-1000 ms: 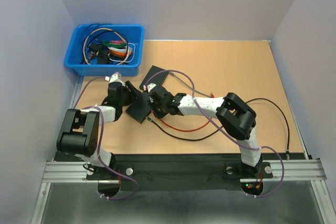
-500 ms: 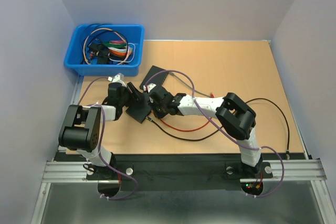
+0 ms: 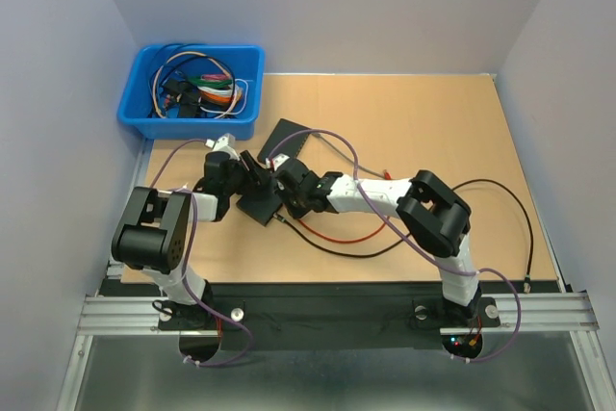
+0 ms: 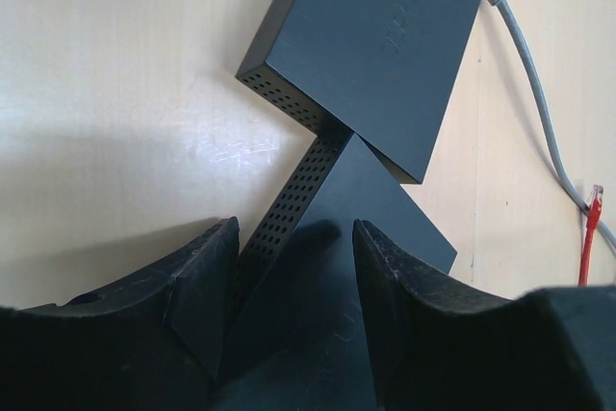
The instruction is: Insert the plug into the switch port
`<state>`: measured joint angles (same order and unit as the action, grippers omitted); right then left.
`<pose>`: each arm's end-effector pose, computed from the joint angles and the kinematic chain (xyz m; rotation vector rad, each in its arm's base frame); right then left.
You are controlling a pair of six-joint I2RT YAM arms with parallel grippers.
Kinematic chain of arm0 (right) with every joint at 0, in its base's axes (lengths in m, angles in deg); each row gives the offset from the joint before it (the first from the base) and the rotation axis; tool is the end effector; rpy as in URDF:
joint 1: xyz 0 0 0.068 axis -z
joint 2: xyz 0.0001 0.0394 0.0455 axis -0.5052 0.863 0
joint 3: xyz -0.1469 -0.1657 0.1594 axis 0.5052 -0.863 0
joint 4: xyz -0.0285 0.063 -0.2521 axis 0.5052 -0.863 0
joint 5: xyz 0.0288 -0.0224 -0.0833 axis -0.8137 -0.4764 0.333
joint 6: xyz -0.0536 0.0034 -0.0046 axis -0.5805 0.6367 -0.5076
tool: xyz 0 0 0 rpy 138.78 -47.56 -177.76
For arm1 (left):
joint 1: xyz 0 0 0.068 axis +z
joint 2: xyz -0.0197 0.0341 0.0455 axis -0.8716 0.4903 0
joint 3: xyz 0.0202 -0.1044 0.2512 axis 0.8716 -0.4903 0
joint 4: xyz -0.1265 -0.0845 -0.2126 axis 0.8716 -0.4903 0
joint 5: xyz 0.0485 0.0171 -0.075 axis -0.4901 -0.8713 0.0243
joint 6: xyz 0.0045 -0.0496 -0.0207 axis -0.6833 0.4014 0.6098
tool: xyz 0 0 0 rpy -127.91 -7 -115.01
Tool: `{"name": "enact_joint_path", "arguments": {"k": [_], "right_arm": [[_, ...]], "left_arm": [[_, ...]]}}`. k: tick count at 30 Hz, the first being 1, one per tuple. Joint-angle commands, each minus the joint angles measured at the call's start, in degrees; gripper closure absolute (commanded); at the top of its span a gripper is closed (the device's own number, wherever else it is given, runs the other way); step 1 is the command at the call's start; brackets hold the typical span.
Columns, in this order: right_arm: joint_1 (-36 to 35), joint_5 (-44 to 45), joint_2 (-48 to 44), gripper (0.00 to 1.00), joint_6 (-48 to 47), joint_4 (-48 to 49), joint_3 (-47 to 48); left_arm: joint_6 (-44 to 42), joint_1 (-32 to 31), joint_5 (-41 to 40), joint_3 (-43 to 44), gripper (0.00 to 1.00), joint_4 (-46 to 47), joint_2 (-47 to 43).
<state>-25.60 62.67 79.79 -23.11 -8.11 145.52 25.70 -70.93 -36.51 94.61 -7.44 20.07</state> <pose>0.2491 0.3628 0.1658 -0.8815 2.3546 0.3981 0.2910 -0.0627 0.1453 -0.2187 2.0473 -0.7525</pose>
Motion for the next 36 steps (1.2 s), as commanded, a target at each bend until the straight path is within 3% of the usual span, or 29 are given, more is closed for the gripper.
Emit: {"name": "enact_joint_path", "arguments": {"k": [1,8,15,26,36], "right_arm": [[-0.4,3.5,-2.8,1.00,-1.4,5.3,-1.9],[0.0,10.2,-3.5,1.00,-4.6,5.4,-4.2],[0.4,10.3,-3.5,1.00,-5.5,5.3,-4.7],[0.4,-1.6,-7.7,1.00,-12.5,8.6,-7.6],[1.8,-2.9,-7.3,1.00,-13.3,9.8,-7.0]], "left_arm": [[1.5,-3.9,6.0,-1.1,0.40,-3.8,3.3],[1.1,-4.1,6.2,-0.2,0.40,-3.6,4.7],[0.3,-4.1,6.6,0.3,0.40,-3.5,4.9],[-0.3,-4.2,9.5,-0.6,0.41,-0.6,5.8],[0.2,-5.5,9.9,-2.2,0.42,1.1,5.8]]}}
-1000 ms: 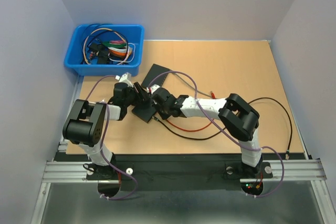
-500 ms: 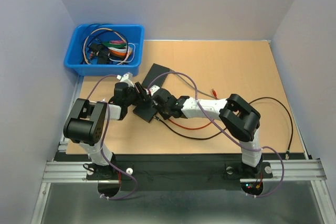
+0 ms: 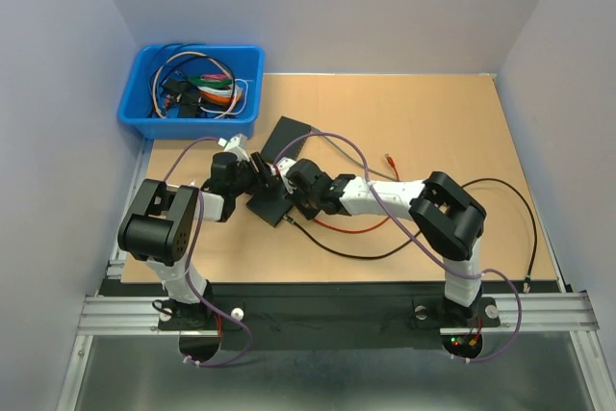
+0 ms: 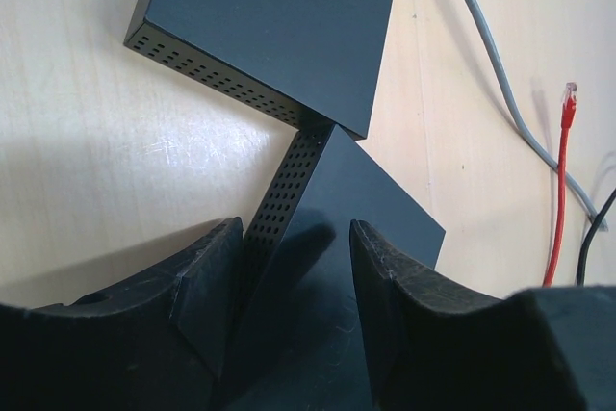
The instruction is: Insert the plug into the switch port
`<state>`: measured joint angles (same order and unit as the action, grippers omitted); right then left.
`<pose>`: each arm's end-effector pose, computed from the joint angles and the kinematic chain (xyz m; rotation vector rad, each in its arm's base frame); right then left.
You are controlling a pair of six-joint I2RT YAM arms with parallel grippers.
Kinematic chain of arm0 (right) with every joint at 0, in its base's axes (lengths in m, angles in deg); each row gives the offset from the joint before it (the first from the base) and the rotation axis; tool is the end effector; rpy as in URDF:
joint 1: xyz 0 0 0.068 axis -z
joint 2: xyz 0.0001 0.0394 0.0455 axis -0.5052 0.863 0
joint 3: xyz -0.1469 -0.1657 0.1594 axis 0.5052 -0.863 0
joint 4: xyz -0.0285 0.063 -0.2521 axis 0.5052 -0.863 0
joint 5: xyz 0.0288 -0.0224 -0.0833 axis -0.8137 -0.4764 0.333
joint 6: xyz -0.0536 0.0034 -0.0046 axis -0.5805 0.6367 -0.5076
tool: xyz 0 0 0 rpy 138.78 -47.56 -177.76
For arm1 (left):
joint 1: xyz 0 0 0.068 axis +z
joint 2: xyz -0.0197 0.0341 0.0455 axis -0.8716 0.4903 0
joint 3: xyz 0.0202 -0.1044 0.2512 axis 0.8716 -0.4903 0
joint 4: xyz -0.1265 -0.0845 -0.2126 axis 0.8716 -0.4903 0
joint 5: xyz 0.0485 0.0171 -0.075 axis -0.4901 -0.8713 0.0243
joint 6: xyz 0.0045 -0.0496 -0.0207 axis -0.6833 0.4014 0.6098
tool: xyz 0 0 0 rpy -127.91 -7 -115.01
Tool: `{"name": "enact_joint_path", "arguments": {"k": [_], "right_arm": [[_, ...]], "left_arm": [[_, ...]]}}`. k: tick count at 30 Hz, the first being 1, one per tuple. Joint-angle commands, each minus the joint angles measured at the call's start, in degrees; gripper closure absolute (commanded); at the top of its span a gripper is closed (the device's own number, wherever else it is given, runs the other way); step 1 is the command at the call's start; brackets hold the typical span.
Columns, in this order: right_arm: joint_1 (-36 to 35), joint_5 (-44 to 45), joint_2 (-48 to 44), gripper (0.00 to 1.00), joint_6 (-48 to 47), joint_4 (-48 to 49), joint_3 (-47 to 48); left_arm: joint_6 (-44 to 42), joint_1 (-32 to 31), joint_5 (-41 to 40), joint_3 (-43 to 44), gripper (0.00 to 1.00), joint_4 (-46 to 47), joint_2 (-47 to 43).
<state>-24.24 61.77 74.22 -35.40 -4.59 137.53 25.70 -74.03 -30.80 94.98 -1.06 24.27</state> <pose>0.2421 0.3359 0.1678 -1.0925 2.2279 0.3282 0.2934 -0.0833 0.1378 -0.0825 2.0291 -0.8889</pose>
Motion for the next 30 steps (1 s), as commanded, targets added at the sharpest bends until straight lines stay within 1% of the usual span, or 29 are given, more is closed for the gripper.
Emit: {"name": "enact_joint_path", "arguments": {"k": [1,9,14,15,16,18,19,20,22,24,25,28,30], "right_arm": [[0.6,-2.2,-1.8,1.00,-1.1,6.7,0.9],[1.2,-3.1,-2.1,1.00,-1.3,9.5,0.3],[1.3,-4.0,-2.3,1.00,-2.2,11.5,2.2],[1.3,-5.6,-2.9,1.00,-2.2,11.5,1.9],[1.3,-5.6,-3.4,1.00,-1.9,15.9,1.2],[1.3,-5.4,-5.7,1.00,-1.0,20.8,-2.9],[1.4,-5.6,-6.4,1.00,1.2,25.8,-5.9],[1.4,-5.6,-6.8,1.00,1.8,28.4,-5.9],[1.6,-6.5,-7.7,0.99,2.9,34.8,-9.7],[1.8,-7.7,-8.2,1.00,3.1,37.8,-11.0],[1.8,-8.0,-8.5,1.00,2.9,41.7,-12.9],[2.5,-10.7,-9.2,0.99,2.5,48.4,-15.6],[4.0,-14.4,-7.6,1.00,2.7,49.1,-15.1]], "left_arm": [[0.2,-2.9,4.3,-2.7,0.42,-5.1,1.8],[0.8,-6.1,3.2,-3.2,0.43,-4.0,2.4],[2.1,-10.3,1.1,-4.9,0.43,-3.3,2.6],[3.1,-12.1,0.9,-5.5,0.43,-2.6,2.7],[3.7,-13.1,0.5,-6.1,0.43,-1.9,2.6],[5.9,-15.8,-0.3,-7.9,0.43,-0.2,2.8],[6.5,-16.6,-0.5,-9.3,0.43,1.5,2.8],[7.4,-17.3,-0.5,-10.0,0.43,2.5,3.0],[9.0,-18.9,-0.4,-11.9,0.43,5.2,3.5],[9.6,-19.8,-0.3,-12.9,0.43,6.9,4.6],[10.0,-20.3,-0.2,-13.3,0.43,7.6,5.2],[10.4,-20.7,1.2,-15.0,0.43,13.2,9.2],[10.8,-20.8,3.1,-15.6,0.43,15.9,10.8]]}}
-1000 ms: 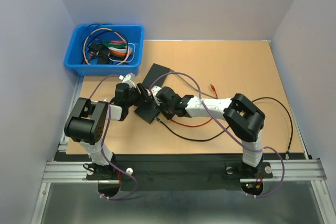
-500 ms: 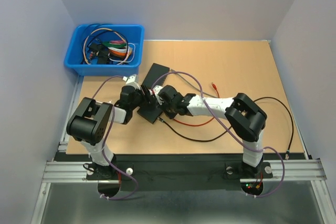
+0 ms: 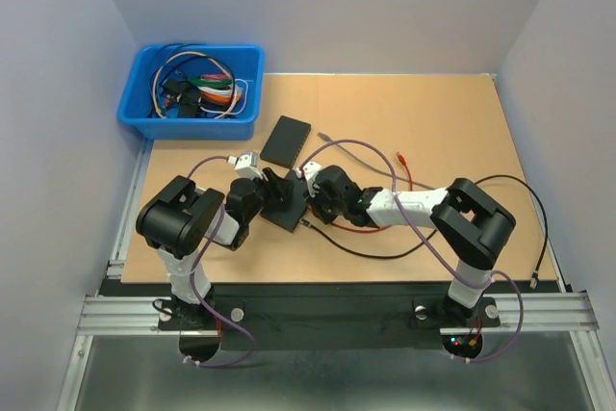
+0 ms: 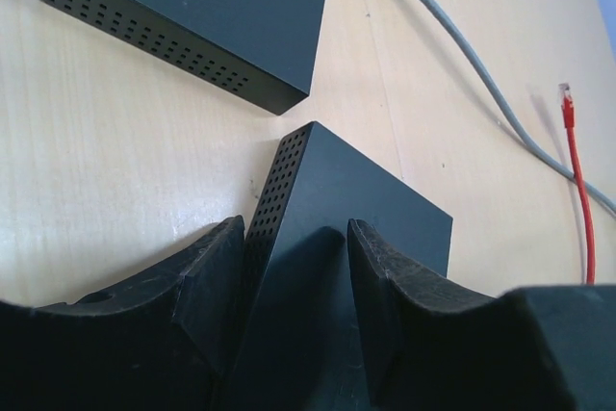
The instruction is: Insert the plug into the switch port
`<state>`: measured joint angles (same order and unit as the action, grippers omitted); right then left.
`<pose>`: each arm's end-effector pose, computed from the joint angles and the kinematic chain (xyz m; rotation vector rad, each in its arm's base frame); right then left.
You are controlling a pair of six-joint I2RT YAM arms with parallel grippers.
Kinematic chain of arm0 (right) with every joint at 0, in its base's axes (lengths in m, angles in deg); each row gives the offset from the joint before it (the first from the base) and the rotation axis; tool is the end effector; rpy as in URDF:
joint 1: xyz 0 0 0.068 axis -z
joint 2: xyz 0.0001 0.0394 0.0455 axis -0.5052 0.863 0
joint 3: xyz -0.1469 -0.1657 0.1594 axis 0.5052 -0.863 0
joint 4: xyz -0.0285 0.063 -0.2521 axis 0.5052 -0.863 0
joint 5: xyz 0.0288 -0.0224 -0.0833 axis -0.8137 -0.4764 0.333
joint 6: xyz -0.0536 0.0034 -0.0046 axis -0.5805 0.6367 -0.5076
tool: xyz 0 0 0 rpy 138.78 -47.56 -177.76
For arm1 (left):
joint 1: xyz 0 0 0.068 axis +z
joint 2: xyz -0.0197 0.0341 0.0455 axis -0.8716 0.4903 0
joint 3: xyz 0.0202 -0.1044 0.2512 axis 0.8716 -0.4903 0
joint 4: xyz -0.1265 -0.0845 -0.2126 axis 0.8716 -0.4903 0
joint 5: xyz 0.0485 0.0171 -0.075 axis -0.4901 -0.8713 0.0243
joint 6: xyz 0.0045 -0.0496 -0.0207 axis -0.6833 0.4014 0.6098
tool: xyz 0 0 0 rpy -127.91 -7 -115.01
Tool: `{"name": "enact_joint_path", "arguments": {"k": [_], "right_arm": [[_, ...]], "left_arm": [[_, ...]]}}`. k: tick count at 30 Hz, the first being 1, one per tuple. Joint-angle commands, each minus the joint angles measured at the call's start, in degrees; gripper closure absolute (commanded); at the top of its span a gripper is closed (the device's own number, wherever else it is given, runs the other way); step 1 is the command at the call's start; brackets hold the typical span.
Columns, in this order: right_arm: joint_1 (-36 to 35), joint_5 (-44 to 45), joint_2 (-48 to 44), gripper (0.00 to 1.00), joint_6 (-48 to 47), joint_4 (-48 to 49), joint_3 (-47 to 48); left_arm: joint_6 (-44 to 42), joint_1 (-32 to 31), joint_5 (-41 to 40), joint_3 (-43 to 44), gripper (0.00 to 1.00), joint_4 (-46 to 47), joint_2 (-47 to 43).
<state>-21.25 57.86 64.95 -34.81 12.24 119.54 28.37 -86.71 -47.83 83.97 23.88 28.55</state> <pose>0.2273 0.2864 0.1573 -0.9976 2.1381 0.4539 0.2449 -0.1230 0.1176 -0.0923 1.8585 -0.8330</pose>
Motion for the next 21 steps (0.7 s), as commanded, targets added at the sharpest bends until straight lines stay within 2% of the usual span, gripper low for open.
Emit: {"name": "enact_joint_path", "arguments": {"k": [1,7,12,18,21], "right_arm": [[1.5,-11.9,2.4,0.99,2.4,32.5,3.3],[5.0,-17.5,6.4,1.00,4.4,36.8,3.1],[5.0,-18.9,4.3,1.00,4.3,37.0,4.5],[4.9,-25.8,4.1,1.00,7.8,39.5,9.0],[4.9,-26.4,4.4,1.00,8.7,40.9,10.1]], "left_arm": [[8.1,-8.2,20.6,-4.8,0.43,-7.7,7.1],[6.9,-9.1,21.3,-5.2,0.43,-6.6,6.6],[5.3,-11.2,17.8,-3.3,0.43,-14.0,4.9],[6.8,-15.5,17.4,-1.6,0.43,-14.0,8.3],[8.2,-17.5,17.2,-1.2,0.43,-13.3,9.7]]}}
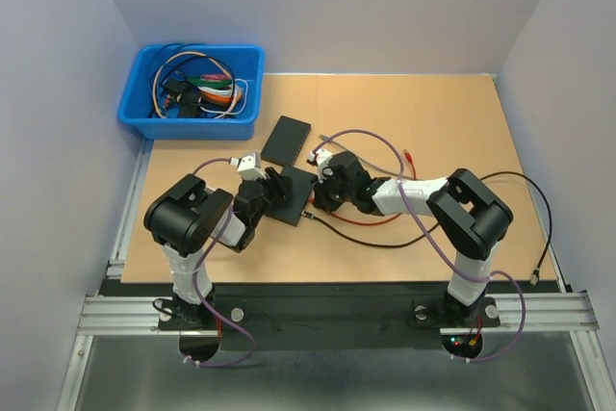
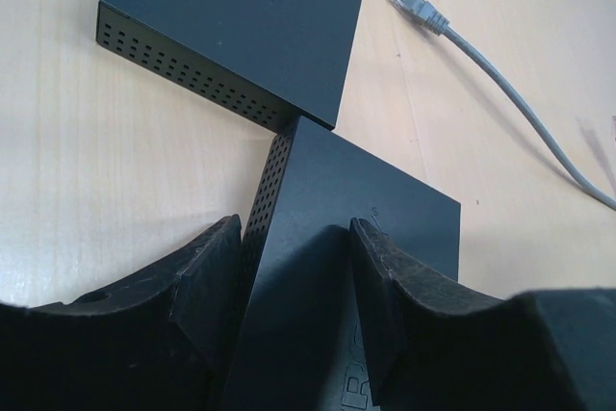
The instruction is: Insert the plug into the switch port
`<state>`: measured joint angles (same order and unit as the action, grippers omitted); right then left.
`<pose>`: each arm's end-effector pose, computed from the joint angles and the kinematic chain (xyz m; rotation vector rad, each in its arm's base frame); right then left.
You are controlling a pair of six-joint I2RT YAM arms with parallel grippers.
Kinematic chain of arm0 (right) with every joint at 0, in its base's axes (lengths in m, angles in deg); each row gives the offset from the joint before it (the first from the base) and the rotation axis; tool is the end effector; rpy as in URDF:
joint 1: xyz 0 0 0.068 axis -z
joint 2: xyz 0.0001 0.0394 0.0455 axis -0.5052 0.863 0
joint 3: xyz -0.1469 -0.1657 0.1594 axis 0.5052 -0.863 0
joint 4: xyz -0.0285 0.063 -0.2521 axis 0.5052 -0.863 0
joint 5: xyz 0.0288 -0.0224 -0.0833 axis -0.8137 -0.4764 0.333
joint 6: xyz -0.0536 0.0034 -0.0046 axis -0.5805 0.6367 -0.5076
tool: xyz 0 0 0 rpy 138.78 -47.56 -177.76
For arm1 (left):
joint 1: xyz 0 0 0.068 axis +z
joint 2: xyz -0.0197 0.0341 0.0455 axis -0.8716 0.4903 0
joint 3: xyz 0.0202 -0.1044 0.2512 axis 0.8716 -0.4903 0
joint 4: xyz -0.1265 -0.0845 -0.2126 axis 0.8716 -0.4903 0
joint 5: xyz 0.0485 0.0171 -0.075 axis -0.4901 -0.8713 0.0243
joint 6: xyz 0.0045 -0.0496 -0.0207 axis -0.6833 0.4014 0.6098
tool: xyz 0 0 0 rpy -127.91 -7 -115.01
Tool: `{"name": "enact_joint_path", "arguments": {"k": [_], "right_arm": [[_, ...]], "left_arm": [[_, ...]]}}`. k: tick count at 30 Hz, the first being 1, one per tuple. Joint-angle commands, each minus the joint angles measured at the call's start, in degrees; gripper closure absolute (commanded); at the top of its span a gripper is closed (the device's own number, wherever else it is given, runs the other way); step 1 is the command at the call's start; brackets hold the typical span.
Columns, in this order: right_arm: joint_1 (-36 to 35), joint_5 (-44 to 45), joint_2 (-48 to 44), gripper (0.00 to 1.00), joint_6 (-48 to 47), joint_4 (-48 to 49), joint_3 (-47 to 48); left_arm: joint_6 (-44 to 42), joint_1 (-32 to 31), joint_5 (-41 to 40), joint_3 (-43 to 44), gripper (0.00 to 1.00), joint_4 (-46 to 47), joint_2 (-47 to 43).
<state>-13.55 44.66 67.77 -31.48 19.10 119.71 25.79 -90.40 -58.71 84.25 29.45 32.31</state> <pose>0.2655 0.2665 0.1514 -0.8940 2.1385 0.6965 0.2427 -0.1343 0.1122 -0.1318 1.7924 -0.6986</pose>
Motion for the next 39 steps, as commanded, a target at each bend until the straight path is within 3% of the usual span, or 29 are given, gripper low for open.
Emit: {"name": "enact_joint_path", "arguments": {"k": [1,13,21,29,39], "right_arm": [[-2.8,-12.8,1.7,1.00,5.4,34.3,10.2],[-7.0,-17.2,2.9,1.00,7.2,33.7,14.2],[-9.2,-20.0,1.3,0.99,4.5,24.6,14.6],[-9.7,-12.0,-0.8,0.99,1.1,17.4,11.0],[-9.7,1.7,-9.2,0.89,-0.2,12.1,-0.7]], "left_arm": [[11.2,-14.4,28.1,-1.7,0.43,-18.5,6.0],[12.6,-19.5,23.3,2.1,0.42,-24.4,6.0],[9.3,-19.7,20.5,3.6,0.42,-30.6,4.1],[9.7,-19.7,19.6,1.9,0.42,-31.5,2.1],[10.7,-19.6,14.1,0.0,0.42,-36.6,-2.5]]}}
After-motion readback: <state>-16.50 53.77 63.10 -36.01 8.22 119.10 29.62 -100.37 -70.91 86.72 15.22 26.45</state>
